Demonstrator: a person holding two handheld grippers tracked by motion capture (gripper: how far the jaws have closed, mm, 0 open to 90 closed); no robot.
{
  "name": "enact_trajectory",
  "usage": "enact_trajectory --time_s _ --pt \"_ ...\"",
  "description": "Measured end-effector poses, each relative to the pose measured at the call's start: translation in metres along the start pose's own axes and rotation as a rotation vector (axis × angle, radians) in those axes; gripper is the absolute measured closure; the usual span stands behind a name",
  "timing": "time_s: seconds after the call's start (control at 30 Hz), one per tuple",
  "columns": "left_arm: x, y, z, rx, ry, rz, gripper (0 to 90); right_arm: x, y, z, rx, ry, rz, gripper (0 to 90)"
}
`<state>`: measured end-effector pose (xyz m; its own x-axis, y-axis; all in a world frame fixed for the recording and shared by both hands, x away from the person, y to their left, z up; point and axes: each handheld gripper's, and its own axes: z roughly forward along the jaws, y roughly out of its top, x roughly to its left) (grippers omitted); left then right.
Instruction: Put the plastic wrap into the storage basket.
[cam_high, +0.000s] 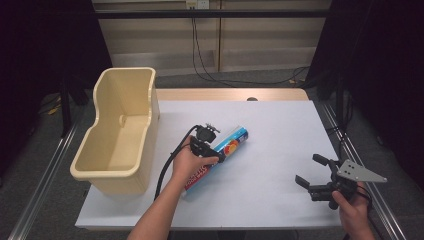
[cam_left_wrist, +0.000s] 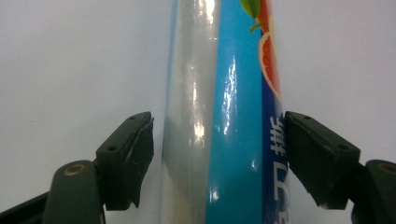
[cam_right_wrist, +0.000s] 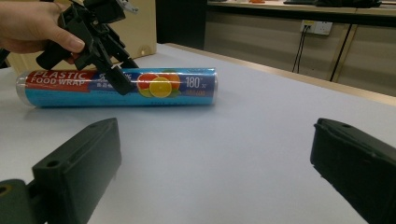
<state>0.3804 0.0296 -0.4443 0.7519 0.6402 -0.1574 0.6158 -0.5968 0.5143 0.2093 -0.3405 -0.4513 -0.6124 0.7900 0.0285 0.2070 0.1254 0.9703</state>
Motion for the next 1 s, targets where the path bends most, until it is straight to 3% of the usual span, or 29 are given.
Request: enact_trajectory --time_s 0.3,0.53,0.77,0.87,1.0 --pt "-0.003 0.006 0.009 0.063 -0.002 0.032 31.2 0.0 0.0 0.0 0.0 0.002 -0.001 1.4" --pt "0.0 0.007 0.011 0.081 -0.025 0.003 31.6 0.0 0.0 -0.001 -0.001 0.0 -0.003 1.4" --pt "-0.007 0.015 0.011 0.146 0.014 0.006 32.4 0.0 0.0 -0.001 -0.001 -0.001 -0.005 1.4" --pt "-0.008 0.017 0.009 0.179 0.013 -0.027 32.5 -0.001 0.0 -0.001 -0.001 -0.002 -0.003 1.4" --pt "-0.006 0.017 0.004 0.174 0.009 -0.062 32.6 -0.001 0.0 0.0 -0.002 -0.003 -0.004 1.4"
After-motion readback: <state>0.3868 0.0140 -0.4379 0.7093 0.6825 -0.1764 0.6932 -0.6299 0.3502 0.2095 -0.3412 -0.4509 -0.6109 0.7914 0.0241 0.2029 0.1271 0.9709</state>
